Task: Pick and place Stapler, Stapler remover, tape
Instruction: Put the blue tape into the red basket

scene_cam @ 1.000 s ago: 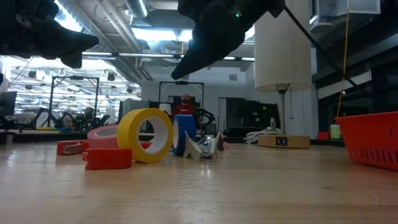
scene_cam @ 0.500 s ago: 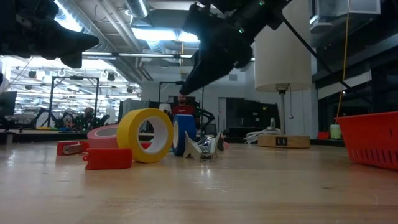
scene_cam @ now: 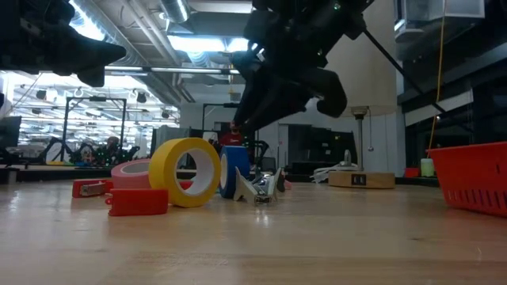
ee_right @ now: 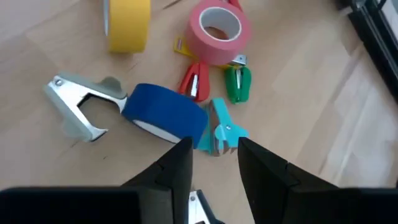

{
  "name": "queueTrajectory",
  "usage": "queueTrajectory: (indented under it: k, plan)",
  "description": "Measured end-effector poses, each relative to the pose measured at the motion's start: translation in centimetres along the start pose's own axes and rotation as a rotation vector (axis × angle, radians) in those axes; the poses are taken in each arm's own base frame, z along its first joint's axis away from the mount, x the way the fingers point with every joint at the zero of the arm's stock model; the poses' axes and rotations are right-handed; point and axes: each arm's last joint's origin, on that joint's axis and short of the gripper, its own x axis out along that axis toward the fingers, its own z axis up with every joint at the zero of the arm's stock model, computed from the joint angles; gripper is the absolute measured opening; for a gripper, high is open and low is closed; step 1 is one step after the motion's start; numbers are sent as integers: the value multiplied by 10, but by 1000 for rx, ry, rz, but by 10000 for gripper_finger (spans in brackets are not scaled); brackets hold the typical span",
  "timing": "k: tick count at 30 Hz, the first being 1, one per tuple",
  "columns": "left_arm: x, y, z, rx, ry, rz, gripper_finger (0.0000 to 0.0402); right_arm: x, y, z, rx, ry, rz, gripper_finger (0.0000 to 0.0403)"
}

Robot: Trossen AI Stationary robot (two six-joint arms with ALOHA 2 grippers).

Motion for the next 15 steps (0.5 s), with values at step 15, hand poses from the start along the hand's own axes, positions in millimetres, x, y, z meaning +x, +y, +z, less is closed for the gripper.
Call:
queueTrajectory:
  k: [15]
  plan:
    - [0,0,0,-1,-1,0,4,30,10,-7,-23,40,38,208]
